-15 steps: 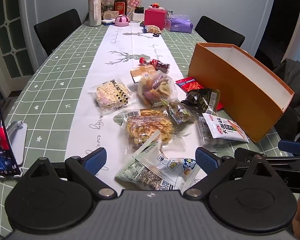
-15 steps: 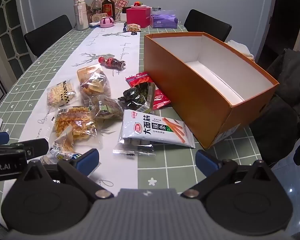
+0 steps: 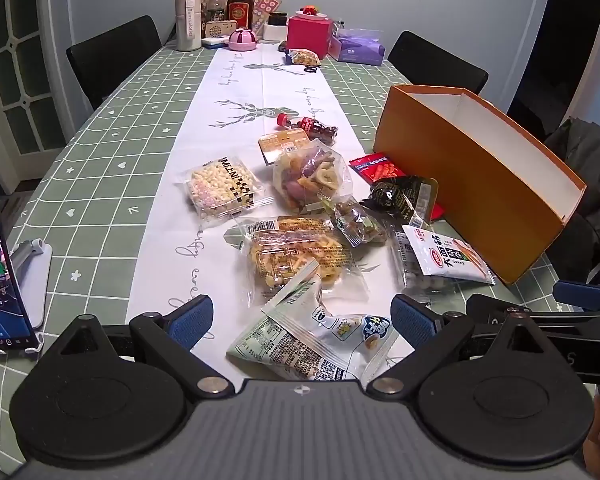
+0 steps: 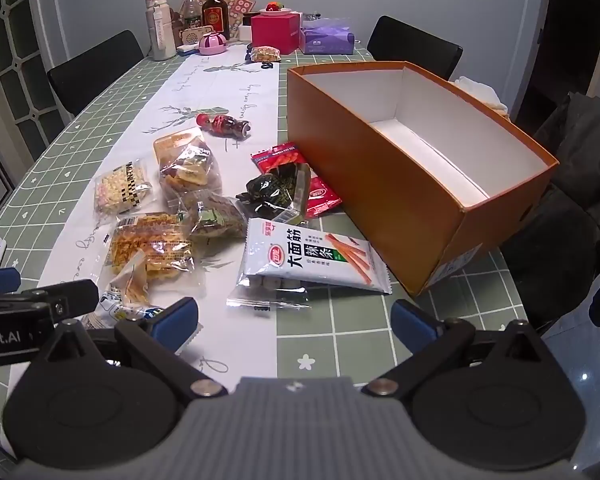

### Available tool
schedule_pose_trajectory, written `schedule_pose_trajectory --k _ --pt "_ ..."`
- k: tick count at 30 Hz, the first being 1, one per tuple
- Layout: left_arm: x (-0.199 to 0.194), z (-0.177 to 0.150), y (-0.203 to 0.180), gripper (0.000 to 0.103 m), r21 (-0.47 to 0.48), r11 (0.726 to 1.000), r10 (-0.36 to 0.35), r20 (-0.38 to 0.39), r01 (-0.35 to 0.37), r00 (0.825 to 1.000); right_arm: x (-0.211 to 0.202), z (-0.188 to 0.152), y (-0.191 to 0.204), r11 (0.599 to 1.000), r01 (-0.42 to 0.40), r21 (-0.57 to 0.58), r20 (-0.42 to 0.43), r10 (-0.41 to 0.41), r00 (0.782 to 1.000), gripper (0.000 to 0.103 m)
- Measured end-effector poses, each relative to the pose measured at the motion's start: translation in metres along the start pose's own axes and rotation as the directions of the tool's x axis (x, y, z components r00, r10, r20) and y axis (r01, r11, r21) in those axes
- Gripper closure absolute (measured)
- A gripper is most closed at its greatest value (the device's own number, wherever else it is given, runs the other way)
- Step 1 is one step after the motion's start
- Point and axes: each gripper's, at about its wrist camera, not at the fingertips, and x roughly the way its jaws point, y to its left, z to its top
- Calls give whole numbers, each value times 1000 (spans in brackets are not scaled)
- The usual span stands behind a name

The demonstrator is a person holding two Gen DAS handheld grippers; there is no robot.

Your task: Organize snacks

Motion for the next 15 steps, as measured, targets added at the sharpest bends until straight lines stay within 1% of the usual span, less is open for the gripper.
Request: schedule_pose_trajectory --k 15 --pt "0 0 1 0 0 1000 -2 0 2 1000 2 0 -1 1000 -5 5 -2 5 1000 3"
